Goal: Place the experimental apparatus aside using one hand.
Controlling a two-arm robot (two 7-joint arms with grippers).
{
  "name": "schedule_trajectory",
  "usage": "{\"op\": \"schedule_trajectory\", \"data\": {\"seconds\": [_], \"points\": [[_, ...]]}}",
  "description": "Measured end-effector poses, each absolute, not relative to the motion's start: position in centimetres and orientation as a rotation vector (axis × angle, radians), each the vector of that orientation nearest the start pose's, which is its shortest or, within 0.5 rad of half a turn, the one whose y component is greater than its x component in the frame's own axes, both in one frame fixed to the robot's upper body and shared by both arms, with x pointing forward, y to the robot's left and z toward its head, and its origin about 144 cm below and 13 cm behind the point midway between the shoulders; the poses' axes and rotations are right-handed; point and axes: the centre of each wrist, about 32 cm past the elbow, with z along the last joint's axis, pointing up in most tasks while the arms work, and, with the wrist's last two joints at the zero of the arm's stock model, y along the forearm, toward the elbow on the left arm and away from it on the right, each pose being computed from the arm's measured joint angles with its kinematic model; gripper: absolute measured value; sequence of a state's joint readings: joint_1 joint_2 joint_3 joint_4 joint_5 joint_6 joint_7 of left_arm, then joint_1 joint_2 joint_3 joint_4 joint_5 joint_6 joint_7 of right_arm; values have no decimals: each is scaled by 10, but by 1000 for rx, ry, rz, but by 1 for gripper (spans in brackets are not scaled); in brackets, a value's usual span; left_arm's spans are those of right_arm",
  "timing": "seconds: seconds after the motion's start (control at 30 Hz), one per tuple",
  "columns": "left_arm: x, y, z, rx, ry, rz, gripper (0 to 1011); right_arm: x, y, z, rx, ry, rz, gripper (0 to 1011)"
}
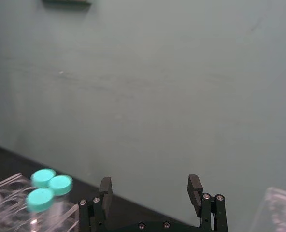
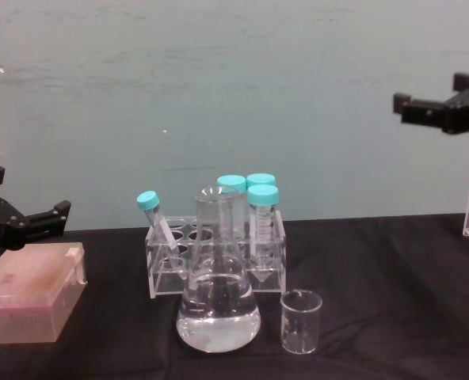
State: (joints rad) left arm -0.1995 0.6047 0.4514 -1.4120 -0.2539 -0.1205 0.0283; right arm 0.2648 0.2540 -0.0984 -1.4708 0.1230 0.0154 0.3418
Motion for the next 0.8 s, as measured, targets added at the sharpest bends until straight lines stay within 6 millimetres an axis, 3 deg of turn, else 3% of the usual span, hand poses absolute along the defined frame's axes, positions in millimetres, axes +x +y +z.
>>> {"op": "schedule_trajectory", "data": {"seconds": [0.8], "points": [[489, 310, 1140, 304, -285, 1248, 1000, 516, -286, 1188, -131, -45, -934, 1000]]}}
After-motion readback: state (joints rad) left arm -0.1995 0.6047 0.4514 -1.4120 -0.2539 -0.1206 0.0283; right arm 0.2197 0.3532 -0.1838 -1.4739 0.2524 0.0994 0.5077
